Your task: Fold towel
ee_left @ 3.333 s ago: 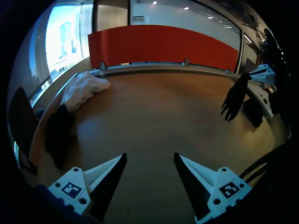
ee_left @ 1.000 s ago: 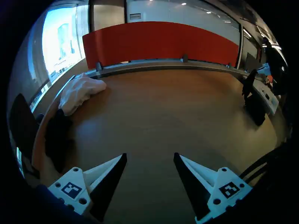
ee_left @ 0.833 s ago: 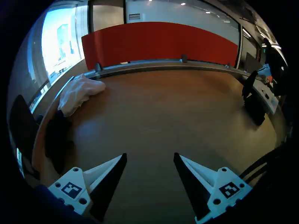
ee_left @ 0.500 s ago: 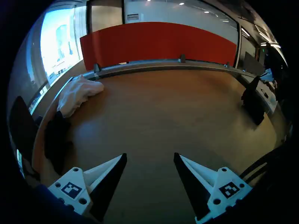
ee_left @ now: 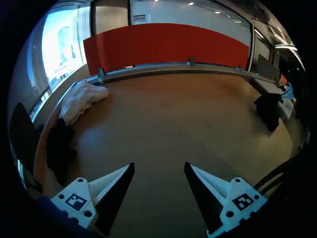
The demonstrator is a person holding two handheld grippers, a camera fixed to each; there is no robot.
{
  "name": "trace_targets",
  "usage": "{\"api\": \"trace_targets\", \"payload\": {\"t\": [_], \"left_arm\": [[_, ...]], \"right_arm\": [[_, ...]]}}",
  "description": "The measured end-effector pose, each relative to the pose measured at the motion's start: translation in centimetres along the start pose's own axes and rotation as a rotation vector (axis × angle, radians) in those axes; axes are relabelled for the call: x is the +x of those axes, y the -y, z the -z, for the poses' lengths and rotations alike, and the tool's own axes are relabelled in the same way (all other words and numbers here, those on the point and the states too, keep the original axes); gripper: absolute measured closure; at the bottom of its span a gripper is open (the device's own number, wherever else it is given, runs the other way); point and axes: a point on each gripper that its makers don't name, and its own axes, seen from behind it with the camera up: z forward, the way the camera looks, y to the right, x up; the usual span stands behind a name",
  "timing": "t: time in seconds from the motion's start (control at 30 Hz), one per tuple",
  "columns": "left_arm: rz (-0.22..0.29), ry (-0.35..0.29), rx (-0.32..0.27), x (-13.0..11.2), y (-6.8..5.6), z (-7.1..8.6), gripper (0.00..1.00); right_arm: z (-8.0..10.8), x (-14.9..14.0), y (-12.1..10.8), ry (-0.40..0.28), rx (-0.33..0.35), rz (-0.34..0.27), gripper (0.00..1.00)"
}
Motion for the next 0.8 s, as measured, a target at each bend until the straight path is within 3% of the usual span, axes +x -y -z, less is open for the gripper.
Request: {"api": "trace_targets", "payload": {"t": [0.4,0.8], "left_arm": [[-0.014,-0.004,0.001,0.2,0.2,0.3,0.07],[-0.016,0.0,0.01,-0.2,0.6,0.7,0.07]], "right_arm": [[-0.2,-4.3,0.9,0.056,-0.001,-0.062,0.95],[-1.5,-6.7,-0.6,0.106,-0.049,-0.121,0.95]]}}
